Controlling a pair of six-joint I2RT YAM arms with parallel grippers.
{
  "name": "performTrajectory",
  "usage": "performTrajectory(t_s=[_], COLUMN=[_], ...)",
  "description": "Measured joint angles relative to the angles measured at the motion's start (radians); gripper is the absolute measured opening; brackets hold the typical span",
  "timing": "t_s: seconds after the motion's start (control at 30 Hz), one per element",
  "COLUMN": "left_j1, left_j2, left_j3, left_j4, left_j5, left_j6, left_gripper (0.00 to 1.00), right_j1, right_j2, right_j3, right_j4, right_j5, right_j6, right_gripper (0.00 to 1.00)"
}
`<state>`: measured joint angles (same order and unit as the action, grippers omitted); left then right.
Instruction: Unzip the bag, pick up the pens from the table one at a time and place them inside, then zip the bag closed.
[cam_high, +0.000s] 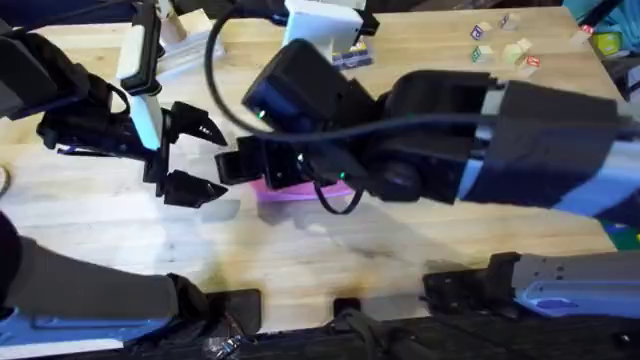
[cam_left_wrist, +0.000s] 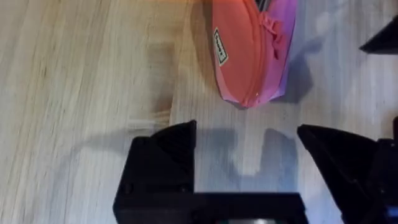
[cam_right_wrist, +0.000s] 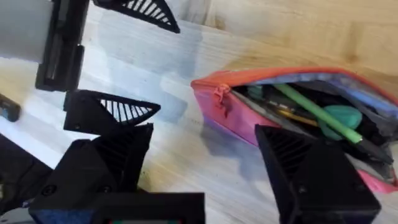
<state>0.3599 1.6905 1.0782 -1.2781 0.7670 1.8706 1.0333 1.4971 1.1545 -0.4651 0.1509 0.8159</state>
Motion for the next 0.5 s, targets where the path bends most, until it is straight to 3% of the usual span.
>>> performTrajectory(t_s=[0.2,0.5], left_j1=[0.0,0.0], left_j2=[0.0,0.0], left_j3=[0.0,0.0], left_j4=[0.001,0.001], left_j5=[0.0,0.0], left_j6=[0.0,0.0], left_gripper=[0.993,0.993], right_j1=[0.051,0.056], right_j2=[0.0,0.056], right_j3=[0.0,0.0], right_j4=[0.002,0.021], right_j5=[0.072,0.097], right_j6=[0.005,0.008], right_gripper=[0.997,0.997])
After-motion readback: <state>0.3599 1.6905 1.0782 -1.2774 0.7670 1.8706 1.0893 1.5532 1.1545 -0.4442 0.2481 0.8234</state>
